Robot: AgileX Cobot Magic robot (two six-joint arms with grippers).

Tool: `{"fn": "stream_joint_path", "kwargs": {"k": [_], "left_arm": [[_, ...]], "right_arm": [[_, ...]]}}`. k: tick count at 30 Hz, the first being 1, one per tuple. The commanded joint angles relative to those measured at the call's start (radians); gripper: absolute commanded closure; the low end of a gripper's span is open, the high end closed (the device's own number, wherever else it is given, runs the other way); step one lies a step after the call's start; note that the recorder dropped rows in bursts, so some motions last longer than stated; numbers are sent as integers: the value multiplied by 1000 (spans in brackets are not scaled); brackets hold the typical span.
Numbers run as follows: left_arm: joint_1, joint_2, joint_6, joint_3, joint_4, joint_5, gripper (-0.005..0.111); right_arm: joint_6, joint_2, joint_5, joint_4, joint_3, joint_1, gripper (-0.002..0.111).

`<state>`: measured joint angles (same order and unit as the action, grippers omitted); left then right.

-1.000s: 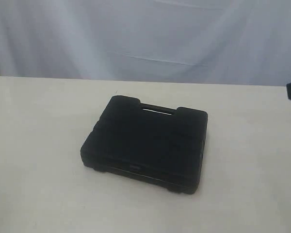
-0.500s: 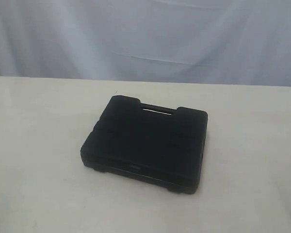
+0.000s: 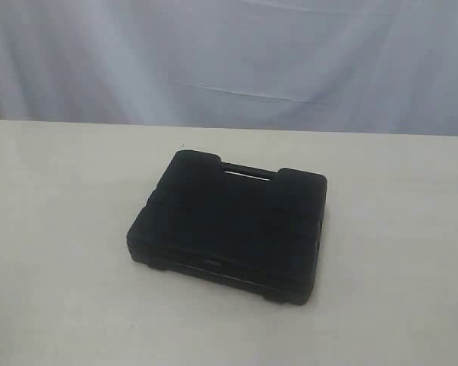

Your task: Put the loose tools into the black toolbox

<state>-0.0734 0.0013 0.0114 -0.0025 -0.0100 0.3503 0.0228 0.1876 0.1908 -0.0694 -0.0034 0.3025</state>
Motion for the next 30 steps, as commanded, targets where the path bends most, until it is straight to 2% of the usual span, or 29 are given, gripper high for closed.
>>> {"fn": "stream_joint_path", "kwargs": {"k": [1, 30], "left_arm": [[5, -1, -4, 3, 10, -8, 107], [5, -1, -4, 3, 10, -8, 107]], "right_arm": [[50, -11, 64, -7, 3, 6, 109], [76, -11, 73, -7, 3, 6, 109]]}}
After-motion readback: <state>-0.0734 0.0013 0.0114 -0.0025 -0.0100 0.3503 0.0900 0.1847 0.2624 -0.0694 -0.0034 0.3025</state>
